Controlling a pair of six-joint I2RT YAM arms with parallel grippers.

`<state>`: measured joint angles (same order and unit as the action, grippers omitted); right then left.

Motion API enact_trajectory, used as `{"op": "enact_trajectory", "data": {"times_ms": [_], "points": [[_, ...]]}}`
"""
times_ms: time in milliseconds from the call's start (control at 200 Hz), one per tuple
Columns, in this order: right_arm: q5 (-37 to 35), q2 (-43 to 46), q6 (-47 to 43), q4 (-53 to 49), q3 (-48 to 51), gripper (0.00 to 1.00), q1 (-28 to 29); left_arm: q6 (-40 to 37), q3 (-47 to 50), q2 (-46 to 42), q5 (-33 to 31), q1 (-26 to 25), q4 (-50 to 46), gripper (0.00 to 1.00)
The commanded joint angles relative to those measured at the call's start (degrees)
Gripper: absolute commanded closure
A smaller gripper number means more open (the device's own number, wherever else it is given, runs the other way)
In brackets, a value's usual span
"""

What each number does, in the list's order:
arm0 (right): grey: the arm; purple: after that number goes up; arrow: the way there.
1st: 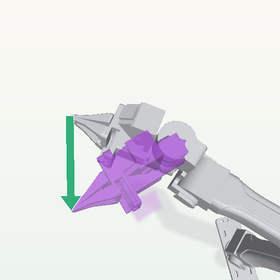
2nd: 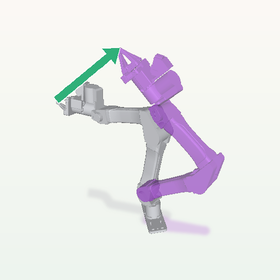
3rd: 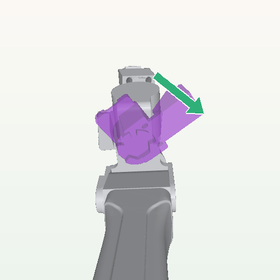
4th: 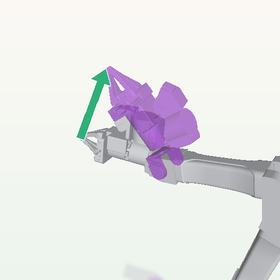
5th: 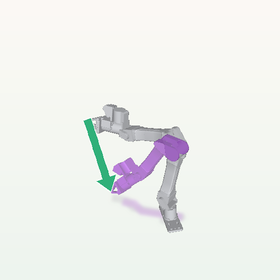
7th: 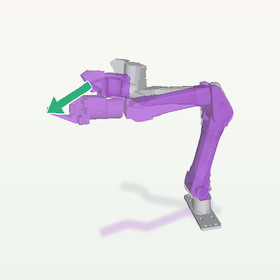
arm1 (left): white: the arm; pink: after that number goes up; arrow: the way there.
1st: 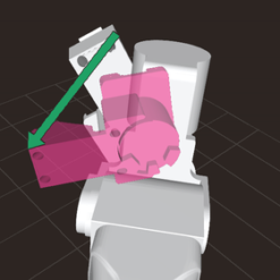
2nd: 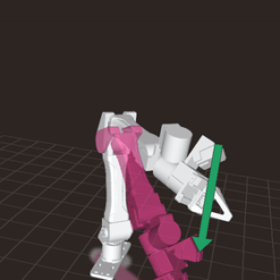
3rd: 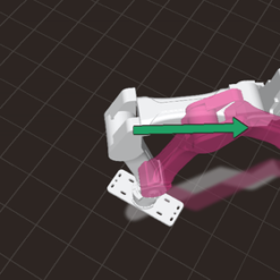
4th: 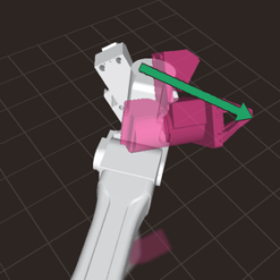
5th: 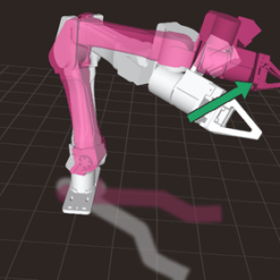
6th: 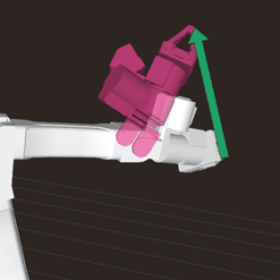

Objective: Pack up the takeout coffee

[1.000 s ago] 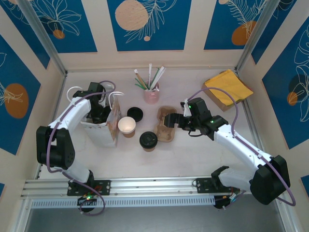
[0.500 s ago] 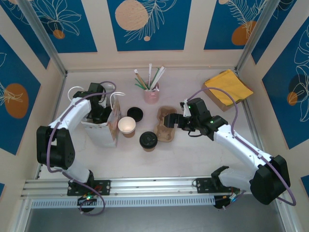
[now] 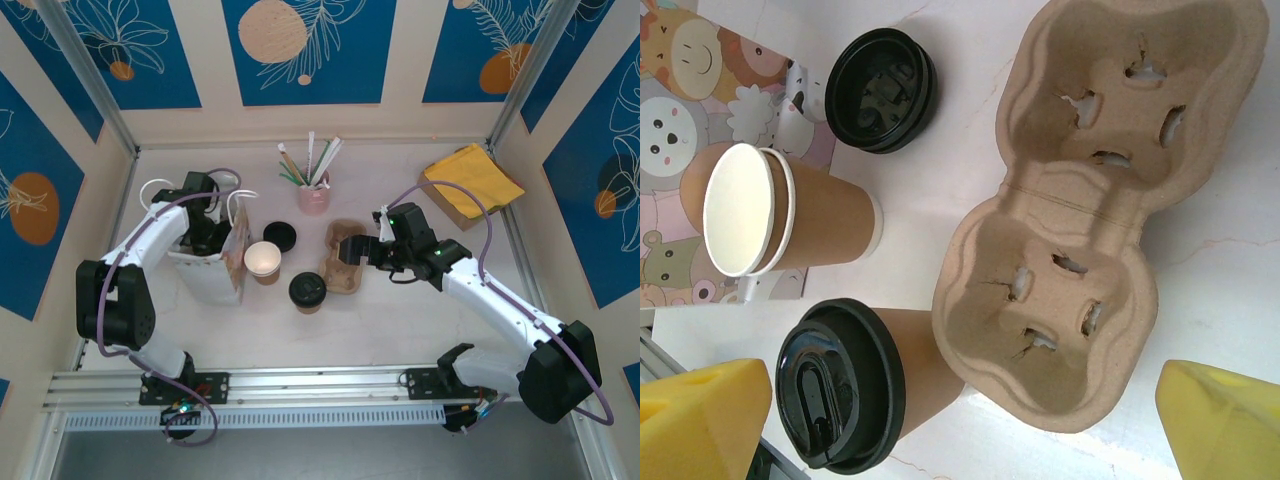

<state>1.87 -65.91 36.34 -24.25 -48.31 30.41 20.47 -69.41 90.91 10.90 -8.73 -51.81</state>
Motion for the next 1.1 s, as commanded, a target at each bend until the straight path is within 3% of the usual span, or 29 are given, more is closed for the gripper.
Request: {"op": "enact_trajectory", "data": {"times_ms": [0, 1095], "points": [[-0.49, 0.15, 0.49, -1.15, -1.78, 0.01, 0.50, -1.31, 0.74, 0.61, -0.29, 0.71, -0.04, 1.00], [-0.90, 0.08, 0.67, -1.24, -1.98, 0.01, 1.09, -1.57, 2.87, 1.71, 0.27, 0.72, 1.53, 1.00]]}}
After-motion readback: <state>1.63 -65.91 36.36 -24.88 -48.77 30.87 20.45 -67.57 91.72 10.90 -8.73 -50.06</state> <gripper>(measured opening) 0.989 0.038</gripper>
